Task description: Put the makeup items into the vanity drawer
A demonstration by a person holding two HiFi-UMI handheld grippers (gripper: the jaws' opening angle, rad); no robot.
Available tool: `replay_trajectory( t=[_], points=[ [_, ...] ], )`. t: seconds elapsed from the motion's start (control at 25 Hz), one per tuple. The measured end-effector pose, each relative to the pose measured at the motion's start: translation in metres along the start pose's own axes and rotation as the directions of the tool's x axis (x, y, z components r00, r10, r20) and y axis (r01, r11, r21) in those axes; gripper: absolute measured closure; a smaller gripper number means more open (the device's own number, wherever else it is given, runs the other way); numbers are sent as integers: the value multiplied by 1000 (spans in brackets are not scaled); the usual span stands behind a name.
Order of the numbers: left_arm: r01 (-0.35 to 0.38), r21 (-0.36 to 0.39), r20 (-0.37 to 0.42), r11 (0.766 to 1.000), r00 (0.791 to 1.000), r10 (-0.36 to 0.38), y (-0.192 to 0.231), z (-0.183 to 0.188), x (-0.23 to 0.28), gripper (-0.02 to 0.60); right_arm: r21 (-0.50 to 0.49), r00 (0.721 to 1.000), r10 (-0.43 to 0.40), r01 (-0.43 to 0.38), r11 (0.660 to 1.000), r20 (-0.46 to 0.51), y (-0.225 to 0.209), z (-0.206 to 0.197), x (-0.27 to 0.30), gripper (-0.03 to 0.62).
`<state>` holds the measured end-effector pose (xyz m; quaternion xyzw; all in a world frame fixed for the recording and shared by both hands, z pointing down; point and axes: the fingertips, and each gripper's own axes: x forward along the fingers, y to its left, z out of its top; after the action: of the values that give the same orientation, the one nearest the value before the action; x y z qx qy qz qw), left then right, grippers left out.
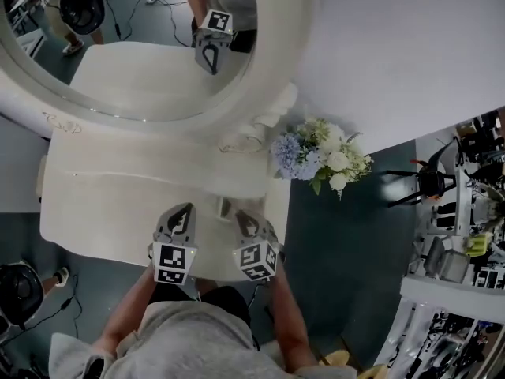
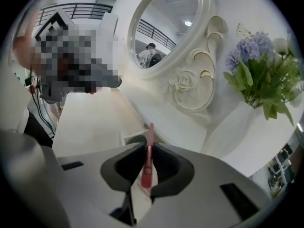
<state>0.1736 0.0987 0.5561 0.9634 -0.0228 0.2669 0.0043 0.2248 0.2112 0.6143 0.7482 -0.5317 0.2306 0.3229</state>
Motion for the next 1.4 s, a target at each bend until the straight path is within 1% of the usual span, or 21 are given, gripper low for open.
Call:
replay_trajectory(
  t=[0.2,0.36,0.4,0.48,0.52,0.56,1.0,1.24,1.4],
  points=[
    [-31,-14,-1,999,1000,31,2,-2,-4,580,-46,1000,22,-23,999,-18,1,-5,4,534],
    [-44,-19,-4,999,999,44,0,-4,-5,580,-26,1000,16,-17,1000,-16,-3,-8,5,530],
    [-47,-19,-5,999,999,47,0,-4,-6,580,-11,1000,21,-21,1000,-10,-3,-8,4,508],
    [-50,-20,-4,999,999,50,-1,-4,-6,580,28,1000,30,-30,999,7,-3,-7,3,428],
    [-51,-21,-3,998,999,51,-2,-4,-7,580,48,999,31,-32,998,16,-4,-6,2,405],
    [-51,-21,-1,998,999,51,-3,-3,-7,580,64,999,29,-30,997,23,-5,-6,1,396],
    [-63,-2,36,998,997,63,-2,10,-18,580,136,996,-21,9,991,86,-9,12,-13,393],
    [-68,7,72,998,995,67,5,24,-29,580,190,987,-72,44,981,145,-12,37,-26,393],
    [-69,15,94,998,993,67,12,32,-37,580,262,972,-108,51,964,207,-11,61,-38,393]
  ],
)
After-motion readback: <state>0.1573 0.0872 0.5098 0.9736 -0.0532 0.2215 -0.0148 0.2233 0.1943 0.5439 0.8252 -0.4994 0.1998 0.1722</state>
